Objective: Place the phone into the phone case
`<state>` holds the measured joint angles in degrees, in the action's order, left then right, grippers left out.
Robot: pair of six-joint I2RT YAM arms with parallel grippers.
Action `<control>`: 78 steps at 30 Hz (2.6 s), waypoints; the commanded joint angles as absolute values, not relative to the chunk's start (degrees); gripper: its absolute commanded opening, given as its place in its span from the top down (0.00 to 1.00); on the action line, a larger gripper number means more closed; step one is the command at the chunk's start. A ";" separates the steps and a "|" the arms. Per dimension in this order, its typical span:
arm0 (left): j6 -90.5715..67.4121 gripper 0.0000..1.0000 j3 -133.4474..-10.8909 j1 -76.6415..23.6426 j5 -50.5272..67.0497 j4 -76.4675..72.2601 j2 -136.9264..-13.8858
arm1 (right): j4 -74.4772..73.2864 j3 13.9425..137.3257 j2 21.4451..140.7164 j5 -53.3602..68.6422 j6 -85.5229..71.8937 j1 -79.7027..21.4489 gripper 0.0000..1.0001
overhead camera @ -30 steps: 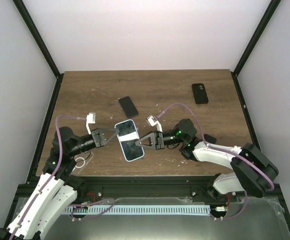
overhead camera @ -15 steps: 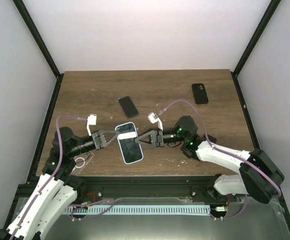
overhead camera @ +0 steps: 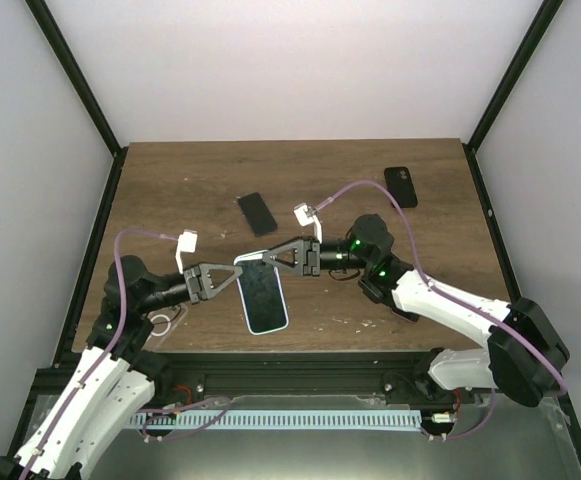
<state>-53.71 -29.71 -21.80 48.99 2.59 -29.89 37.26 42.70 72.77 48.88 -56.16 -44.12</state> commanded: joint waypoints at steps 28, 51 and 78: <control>-53.60 1.00 -31.53 -21.80 45.56 1.07 -31.00 | 24.43 39.72 70.40 49.71 -48.26 -44.38 0.50; -46.15 0.43 -33.34 -21.80 39.95 13.32 -31.74 | 18.40 38.67 68.34 41.07 -45.29 -41.72 0.99; -35.77 0.00 -34.19 -21.80 27.43 30.99 -29.41 | 8.67 47.87 96.49 39.83 -31.18 -17.44 0.96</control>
